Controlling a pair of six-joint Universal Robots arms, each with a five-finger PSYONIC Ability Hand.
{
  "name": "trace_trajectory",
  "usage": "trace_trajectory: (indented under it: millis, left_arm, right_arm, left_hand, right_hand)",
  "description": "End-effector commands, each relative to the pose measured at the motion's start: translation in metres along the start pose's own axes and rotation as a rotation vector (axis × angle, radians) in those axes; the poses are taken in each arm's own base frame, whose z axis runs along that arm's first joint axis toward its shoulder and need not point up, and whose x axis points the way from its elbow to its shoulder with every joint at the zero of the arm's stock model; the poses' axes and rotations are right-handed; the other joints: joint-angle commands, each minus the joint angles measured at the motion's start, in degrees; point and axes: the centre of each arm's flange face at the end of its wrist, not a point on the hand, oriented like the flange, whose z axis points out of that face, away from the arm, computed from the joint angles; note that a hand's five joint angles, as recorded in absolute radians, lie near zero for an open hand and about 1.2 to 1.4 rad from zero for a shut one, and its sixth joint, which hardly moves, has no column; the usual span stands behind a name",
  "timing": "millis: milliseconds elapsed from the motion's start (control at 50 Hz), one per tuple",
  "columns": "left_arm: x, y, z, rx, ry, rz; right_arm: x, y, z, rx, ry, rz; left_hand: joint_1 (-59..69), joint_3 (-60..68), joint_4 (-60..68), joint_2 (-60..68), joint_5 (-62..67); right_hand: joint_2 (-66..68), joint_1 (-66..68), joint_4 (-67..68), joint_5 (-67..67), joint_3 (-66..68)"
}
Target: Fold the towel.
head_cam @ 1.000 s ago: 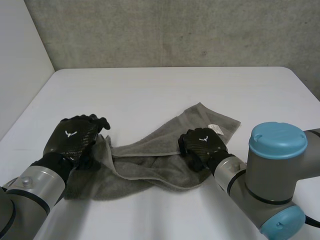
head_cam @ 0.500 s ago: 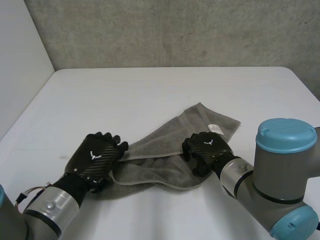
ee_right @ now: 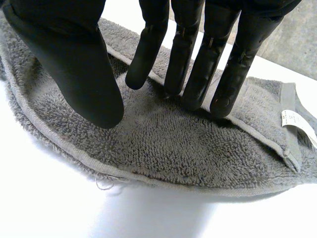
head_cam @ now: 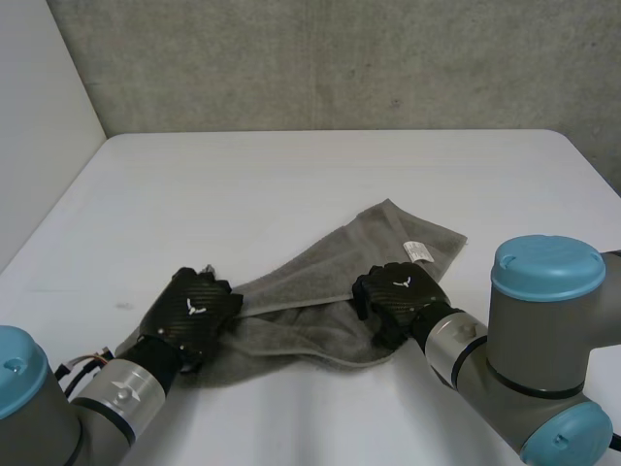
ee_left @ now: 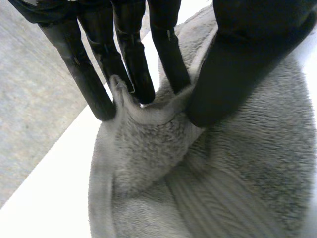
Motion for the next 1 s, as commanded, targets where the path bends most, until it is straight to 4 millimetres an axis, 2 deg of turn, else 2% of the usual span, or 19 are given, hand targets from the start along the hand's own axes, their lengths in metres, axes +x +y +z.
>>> trace_trajectory:
  millis: [20, 80, 120, 140, 180, 220, 280, 440, 520, 620, 680, 760, 780, 820, 840, 860, 940, 980, 1000]
  left_arm:
    - [-0.016, -0.009, 0.009, 0.087, -0.090, 0.025]
    - [-0.024, -0.023, 0.007, 0.146, -0.130, 0.037]
    - [-0.035, -0.043, 0.001, 0.219, -0.173, 0.048]
    - [-0.035, -0.043, 0.001, 0.219, -0.173, 0.048]
    - [-0.040, -0.050, -0.001, 0.247, -0.191, 0.042]
    - [-0.049, -0.062, -0.004, 0.293, -0.218, 0.008]
    - [-0.058, -0.073, -0.006, 0.336, -0.241, -0.029]
    - [-0.078, -0.067, -0.003, 0.297, -0.286, -0.068]
    - [-0.079, -0.064, -0.004, 0.270, -0.283, -0.078]
    - [-0.079, -0.064, -0.006, 0.252, -0.276, -0.086]
    - [-0.080, -0.067, -0.009, 0.262, -0.283, -0.083]
    - [-0.083, -0.067, -0.009, 0.264, -0.293, -0.081]
    - [-0.083, -0.067, -0.009, 0.264, -0.293, -0.081]
    - [-0.087, -0.067, -0.008, 0.267, -0.304, -0.078]
    - [-0.087, -0.067, -0.008, 0.267, -0.304, -0.078]
    - [-0.090, -0.067, -0.007, 0.267, -0.310, -0.078]
    - [-0.097, -0.068, -0.004, 0.272, -0.328, -0.075]
    - [-0.108, -0.073, 0.005, 0.288, -0.346, -0.067]
    - [-0.108, -0.073, 0.005, 0.288, -0.346, -0.067]
  right_arm:
    - [0.002, -0.002, 0.002, 0.004, 0.009, -0.007]
    - [0.003, -0.008, 0.001, 0.013, 0.012, -0.022]
    - [0.006, -0.013, -0.002, 0.003, 0.019, -0.045]
    - [0.006, -0.013, -0.002, 0.003, 0.019, -0.045]
    - [0.007, -0.014, -0.006, -0.025, 0.014, -0.049]
    - [0.009, -0.020, -0.016, -0.076, 0.006, -0.037]
    - [0.005, -0.022, -0.022, -0.104, -0.016, -0.025]
    - [0.002, -0.023, -0.022, -0.090, -0.052, 0.010]
    - [0.001, -0.023, -0.020, -0.087, -0.068, 0.030]
    - [0.001, -0.014, -0.004, -0.051, -0.062, 0.027]
    - [0.005, -0.008, 0.010, -0.011, -0.050, 0.018]
    - [0.010, 0.001, 0.032, 0.020, -0.039, 0.012]
    - [0.010, 0.001, 0.032, 0.021, -0.039, 0.012]
    - [0.013, 0.001, 0.045, 0.038, -0.028, 0.007]
    - [0.013, 0.001, 0.045, 0.038, -0.028, 0.006]
    - [0.015, 0.000, 0.050, 0.046, -0.019, 0.004]
    - [0.024, -0.016, 0.059, 0.094, 0.034, -0.016]
    - [0.040, -0.055, 0.062, 0.206, 0.141, -0.067]
    - [0.040, -0.055, 0.062, 0.206, 0.142, -0.067]
  left_hand:
    - [26.2, 26.4, 26.3, 26.3, 26.6]
    - [26.2, 26.4, 26.3, 26.3, 26.6]
    - [26.2, 26.4, 26.3, 26.3, 26.6]
    - [26.2, 26.4, 26.3, 26.3, 26.6]
    - [26.2, 26.4, 26.3, 26.3, 26.6]
    - [26.2, 26.4, 26.3, 26.3, 26.6]
    - [26.2, 26.4, 26.3, 26.3, 26.6]
    - [26.2, 26.4, 26.3, 26.3, 26.6]
    - [26.2, 26.4, 26.3, 26.3, 26.6]
    - [26.2, 26.4, 26.3, 26.3, 26.6]
    - [26.2, 26.4, 26.3, 26.3, 26.6]
    - [26.2, 26.4, 26.3, 26.3, 26.6]
    - [26.2, 26.4, 26.3, 26.3, 26.6]
    - [26.2, 26.4, 26.3, 26.3, 26.6]
    - [26.2, 26.4, 26.3, 26.3, 26.6]
    - [26.2, 26.4, 26.3, 26.3, 26.6]
    - [26.2, 26.4, 26.3, 26.3, 26.6]
    - [26.2, 26.4, 26.3, 26.3, 26.6]
    - [26.2, 26.4, 26.3, 26.3, 26.6]
  right_hand:
    - [4.1, -0.6, 4.7, 4.2, 4.7]
    - [4.1, -0.6, 4.7, 4.2, 4.7]
    - [-1.9, -6.6, -1.3, -1.8, -1.3]
    - [-1.9, -6.6, -1.4, -1.9, -1.3]
    - [-9.3, -14.0, -8.8, -9.3, -8.7]
    - [-28.4, -33.1, -27.9, -28.3, -27.8]
    - [-35.3, -40.0, -34.8, -35.2, -34.7]
    - [-35.3, -40.0, -34.8, -35.2, -34.7]
    - [-35.3, -40.0, -34.8, -35.2, -34.7]
    - [-35.3, -40.0, -34.8, -35.2, -34.7]
    - [-26.2, -30.8, -25.6, -26.1, -25.6]
    - [-3.5, -8.2, -3.0, -3.5, -2.9]
    - [-3.4, -8.1, -2.9, -3.4, -2.9]
    - [19.8, 15.1, 20.4, 19.9, 20.4]
    - [19.9, 15.2, 20.5, 20.0, 20.5]
    - [34.5, 29.8, 35.1, 34.6, 35.1]
    - [34.7, 30.0, 35.2, 34.8, 35.3]
    - [34.7, 30.0, 35.2, 34.8, 35.3]
    - [34.7, 30.0, 35.2, 34.8, 35.3]
